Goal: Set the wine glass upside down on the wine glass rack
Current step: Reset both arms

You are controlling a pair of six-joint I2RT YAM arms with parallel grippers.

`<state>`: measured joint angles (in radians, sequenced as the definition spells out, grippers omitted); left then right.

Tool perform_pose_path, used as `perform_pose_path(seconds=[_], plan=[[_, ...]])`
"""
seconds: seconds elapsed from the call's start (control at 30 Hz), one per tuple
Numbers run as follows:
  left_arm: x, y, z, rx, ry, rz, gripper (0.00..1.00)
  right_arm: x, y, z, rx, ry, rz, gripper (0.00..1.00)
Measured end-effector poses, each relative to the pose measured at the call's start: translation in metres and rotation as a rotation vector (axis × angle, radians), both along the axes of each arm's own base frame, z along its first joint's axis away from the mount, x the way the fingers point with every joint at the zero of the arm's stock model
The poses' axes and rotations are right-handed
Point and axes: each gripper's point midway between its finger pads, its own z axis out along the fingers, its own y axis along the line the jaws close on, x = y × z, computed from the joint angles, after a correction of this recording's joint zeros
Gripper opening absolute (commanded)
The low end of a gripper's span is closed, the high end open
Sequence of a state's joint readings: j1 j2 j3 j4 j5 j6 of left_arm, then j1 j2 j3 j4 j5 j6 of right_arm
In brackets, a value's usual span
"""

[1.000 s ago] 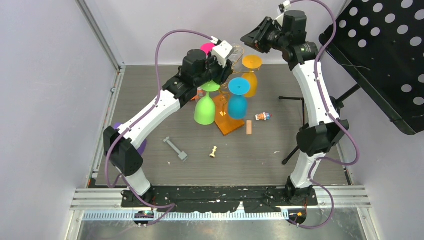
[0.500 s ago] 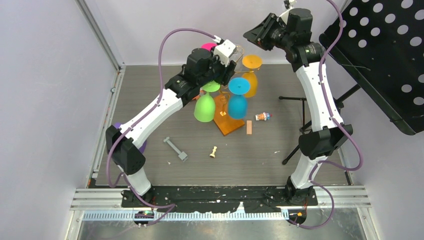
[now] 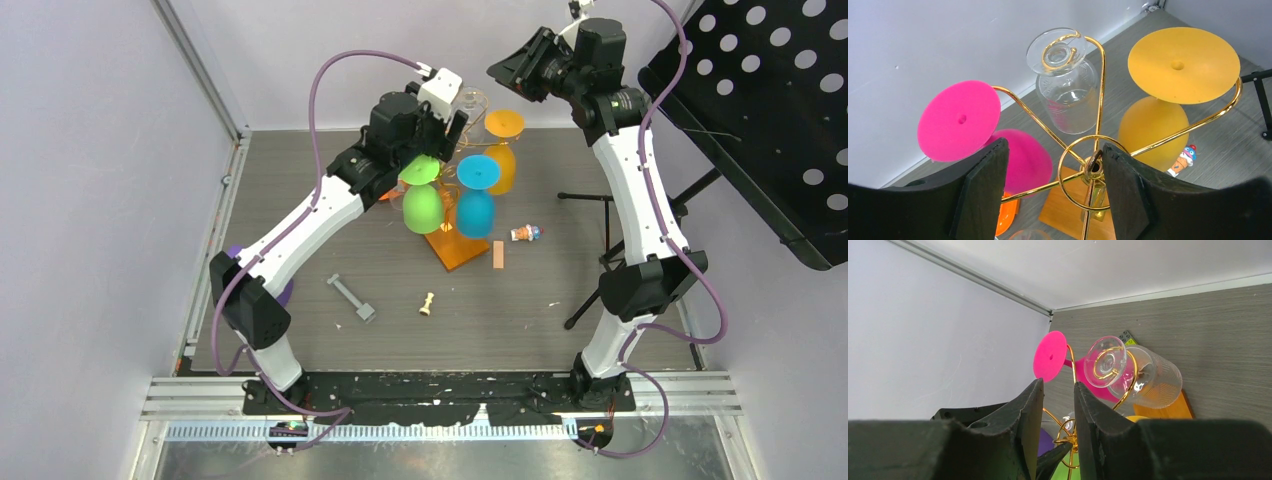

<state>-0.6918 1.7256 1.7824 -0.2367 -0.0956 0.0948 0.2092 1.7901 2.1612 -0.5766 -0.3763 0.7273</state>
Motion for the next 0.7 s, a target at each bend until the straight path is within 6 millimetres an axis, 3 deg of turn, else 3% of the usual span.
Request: perform_pose_path(seconds=[0.4,0.7], plan=[[0.002,0.005,0.010,-0.024,-0.022,0.032,0.73,0.000,0.001,0.001,-0.011,-0.016,0.010,0.40],[-0.020,0.010,0.059,-0.120,-0.086,-0.016,0.78,-0.006,0.000,0.013,-0.010,-0.077,0.029,0.54]])
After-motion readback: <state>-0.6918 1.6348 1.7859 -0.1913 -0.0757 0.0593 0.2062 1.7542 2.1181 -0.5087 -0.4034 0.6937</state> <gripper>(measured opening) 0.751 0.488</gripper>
